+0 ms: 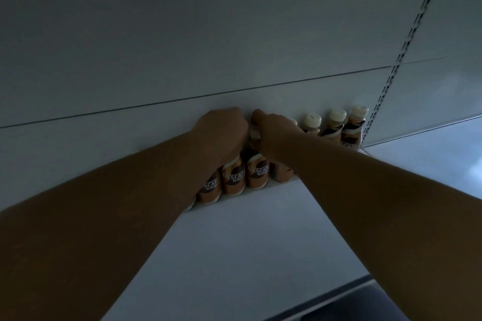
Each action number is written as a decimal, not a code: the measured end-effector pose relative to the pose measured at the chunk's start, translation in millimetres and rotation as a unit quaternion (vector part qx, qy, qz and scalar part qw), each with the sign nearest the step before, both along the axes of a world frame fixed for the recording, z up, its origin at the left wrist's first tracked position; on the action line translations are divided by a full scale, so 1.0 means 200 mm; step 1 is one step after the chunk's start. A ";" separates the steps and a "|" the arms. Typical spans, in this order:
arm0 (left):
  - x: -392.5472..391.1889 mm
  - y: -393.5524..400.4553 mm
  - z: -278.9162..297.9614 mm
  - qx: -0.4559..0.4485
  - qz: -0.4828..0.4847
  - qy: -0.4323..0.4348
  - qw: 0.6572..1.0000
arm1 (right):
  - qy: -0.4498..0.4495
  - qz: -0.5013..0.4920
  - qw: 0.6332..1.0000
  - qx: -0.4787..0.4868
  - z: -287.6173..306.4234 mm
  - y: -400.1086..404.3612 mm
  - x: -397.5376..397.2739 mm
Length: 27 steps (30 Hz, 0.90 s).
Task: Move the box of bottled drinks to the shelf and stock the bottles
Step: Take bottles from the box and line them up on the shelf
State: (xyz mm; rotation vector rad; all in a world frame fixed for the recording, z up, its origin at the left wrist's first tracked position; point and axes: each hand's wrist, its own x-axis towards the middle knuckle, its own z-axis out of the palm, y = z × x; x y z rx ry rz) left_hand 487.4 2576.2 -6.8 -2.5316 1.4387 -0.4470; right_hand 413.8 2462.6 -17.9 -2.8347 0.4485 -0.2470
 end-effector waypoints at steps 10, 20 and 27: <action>-0.08 -0.11 0.05 -0.094 -0.089 -0.039 0.991 | -0.051 -0.048 0.997 -0.021 0.08 -0.17 -0.27; -0.17 -0.49 0.00 -0.067 -0.080 0.064 0.992 | -0.063 -0.060 0.996 -0.012 -0.01 -0.53 -0.43; -0.17 -0.54 0.00 -0.075 -0.029 0.130 0.988 | -0.043 -0.004 0.999 0.026 -0.02 -0.60 -0.34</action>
